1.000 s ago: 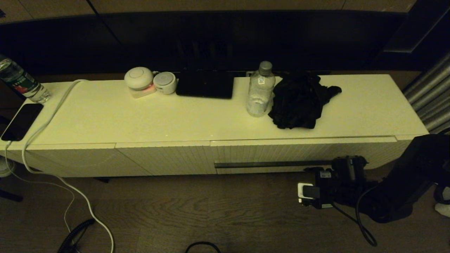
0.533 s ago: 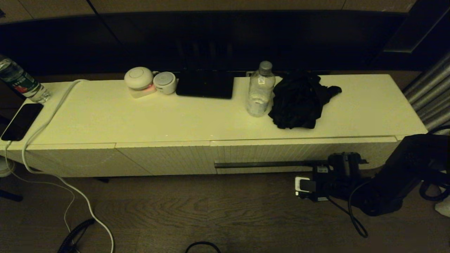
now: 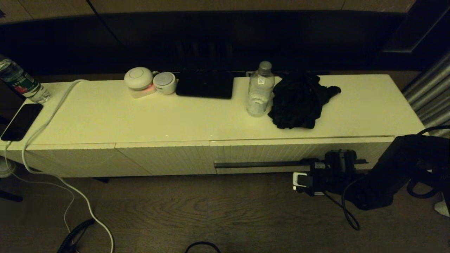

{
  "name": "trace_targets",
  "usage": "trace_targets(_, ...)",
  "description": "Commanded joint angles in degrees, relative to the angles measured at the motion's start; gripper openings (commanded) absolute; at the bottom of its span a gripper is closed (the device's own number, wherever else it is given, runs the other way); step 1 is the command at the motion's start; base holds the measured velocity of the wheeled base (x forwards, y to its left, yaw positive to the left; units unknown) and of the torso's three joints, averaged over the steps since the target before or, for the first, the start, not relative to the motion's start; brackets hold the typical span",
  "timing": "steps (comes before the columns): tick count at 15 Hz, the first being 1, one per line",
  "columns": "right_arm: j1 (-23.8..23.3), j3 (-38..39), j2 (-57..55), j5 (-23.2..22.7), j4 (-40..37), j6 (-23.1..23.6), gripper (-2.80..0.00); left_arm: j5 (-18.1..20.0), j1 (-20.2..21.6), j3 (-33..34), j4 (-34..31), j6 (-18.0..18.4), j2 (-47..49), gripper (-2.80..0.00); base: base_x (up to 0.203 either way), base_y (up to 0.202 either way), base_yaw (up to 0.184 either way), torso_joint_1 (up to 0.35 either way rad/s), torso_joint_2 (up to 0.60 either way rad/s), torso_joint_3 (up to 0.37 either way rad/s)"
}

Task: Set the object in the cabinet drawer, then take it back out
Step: Open the drawer

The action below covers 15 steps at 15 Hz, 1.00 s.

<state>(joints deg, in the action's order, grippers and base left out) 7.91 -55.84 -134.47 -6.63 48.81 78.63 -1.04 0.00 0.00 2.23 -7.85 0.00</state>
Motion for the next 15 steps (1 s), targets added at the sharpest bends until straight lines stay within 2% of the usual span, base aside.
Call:
trace_targets(1,-0.09,-1.37,-1.31,0.28,0.58,0.38,0.0,-0.02,0.0,0.0,-0.03,-0.06,-0.09,-2.8,0.0,0.0,0.0,0.0,0.0,0.0)
trace_targets(8,-0.09,-0.88,-2.69,0.57,0.58,0.3,0.0,-0.02,0.0,0.0,0.04,-0.06,-0.09,-2.8,0.0,0.0,0.0,0.0,0.0,0.0)
trace_targets(15,0.52,7.9,0.49,0.74,0.3,0.29,0.0,-0.02,0.0,0.0,0.05,-0.06,-0.09,-2.8,0.0,0.0,0.0,0.0,0.0,0.0)
